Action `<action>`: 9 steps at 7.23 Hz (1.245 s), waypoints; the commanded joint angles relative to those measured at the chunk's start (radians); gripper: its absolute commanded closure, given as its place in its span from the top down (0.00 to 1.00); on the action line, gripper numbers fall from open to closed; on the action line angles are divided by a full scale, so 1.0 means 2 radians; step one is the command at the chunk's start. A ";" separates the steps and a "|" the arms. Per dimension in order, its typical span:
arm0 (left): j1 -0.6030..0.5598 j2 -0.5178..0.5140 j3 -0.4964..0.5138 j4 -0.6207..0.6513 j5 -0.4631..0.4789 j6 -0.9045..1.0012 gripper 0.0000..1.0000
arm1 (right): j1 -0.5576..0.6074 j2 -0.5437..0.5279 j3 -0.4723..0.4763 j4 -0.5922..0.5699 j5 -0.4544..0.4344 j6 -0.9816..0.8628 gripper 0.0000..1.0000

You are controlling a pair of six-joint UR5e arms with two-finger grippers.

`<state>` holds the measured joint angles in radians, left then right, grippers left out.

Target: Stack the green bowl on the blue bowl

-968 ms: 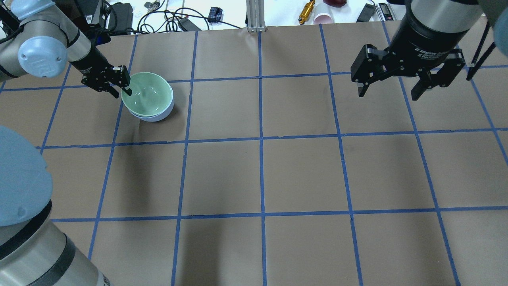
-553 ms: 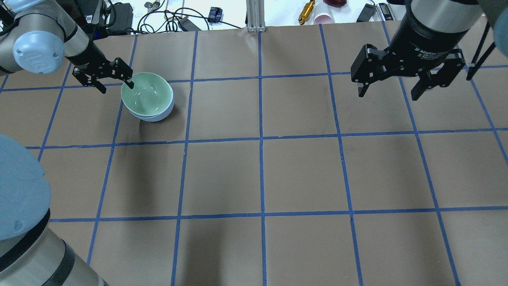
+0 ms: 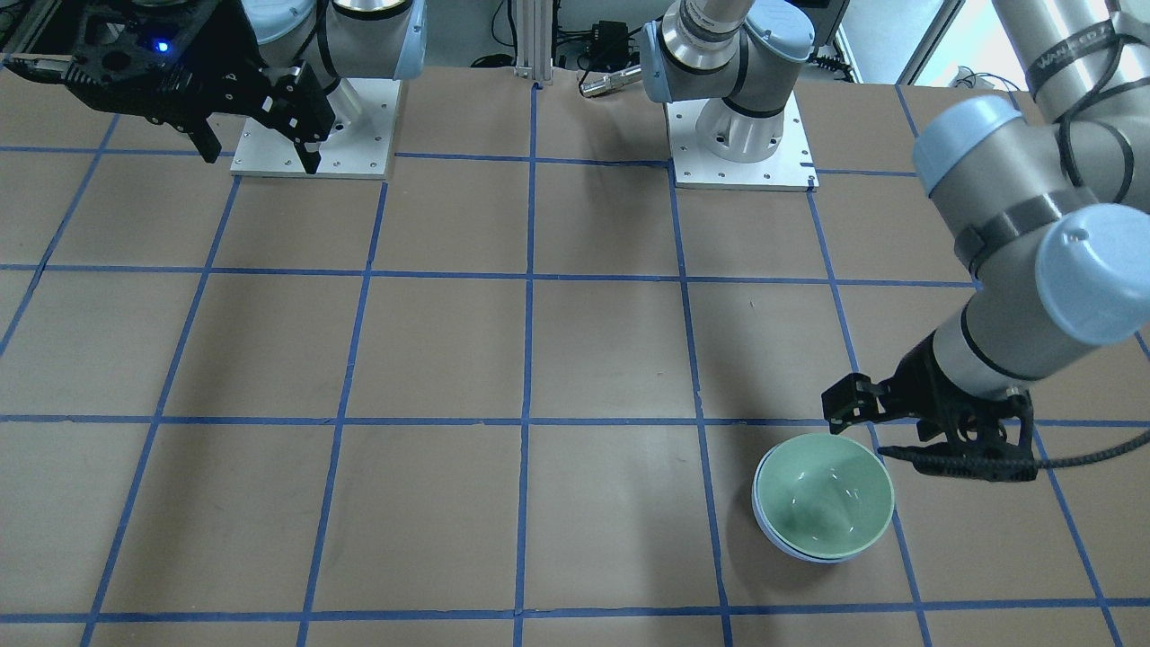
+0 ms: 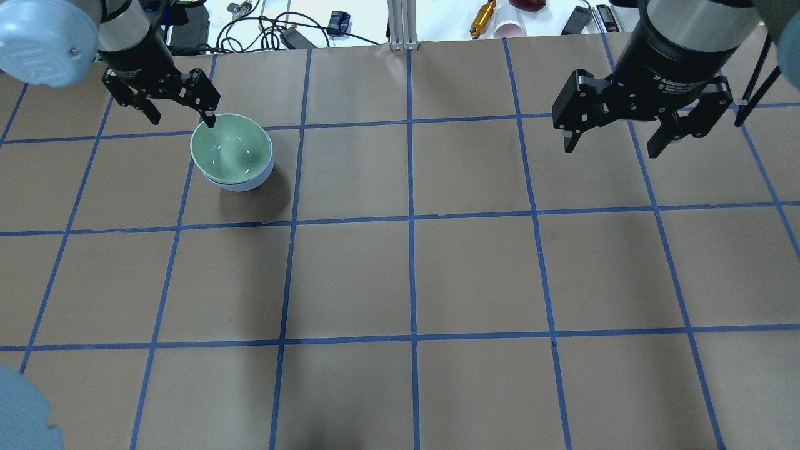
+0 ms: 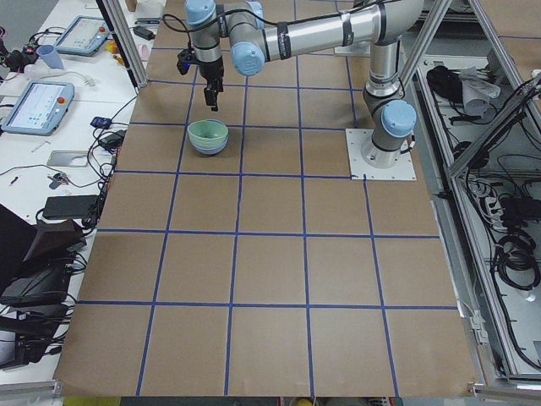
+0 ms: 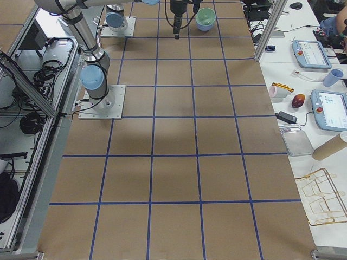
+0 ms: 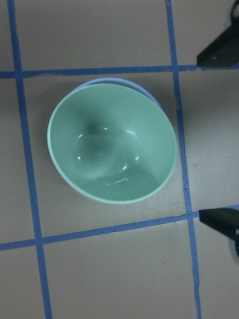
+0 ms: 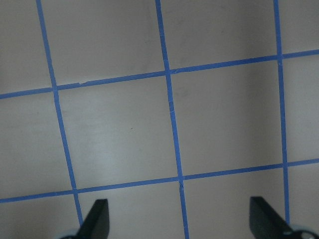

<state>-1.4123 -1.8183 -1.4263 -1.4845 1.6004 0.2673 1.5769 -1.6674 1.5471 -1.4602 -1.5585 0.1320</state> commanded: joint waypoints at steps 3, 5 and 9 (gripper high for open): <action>-0.043 0.095 -0.012 -0.076 -0.008 -0.007 1.00 | 0.000 0.000 0.000 0.001 0.000 0.000 1.00; -0.086 0.098 -0.022 -0.075 -0.008 -0.077 1.00 | 0.000 0.000 0.000 0.000 0.000 0.000 1.00; -0.121 0.126 -0.031 -0.079 -0.009 -0.042 1.00 | 0.000 0.000 0.000 0.000 0.000 0.000 1.00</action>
<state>-1.6326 -1.5825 -1.4807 -1.6420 1.5817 0.1281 1.5769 -1.6675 1.5477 -1.4602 -1.5585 0.1319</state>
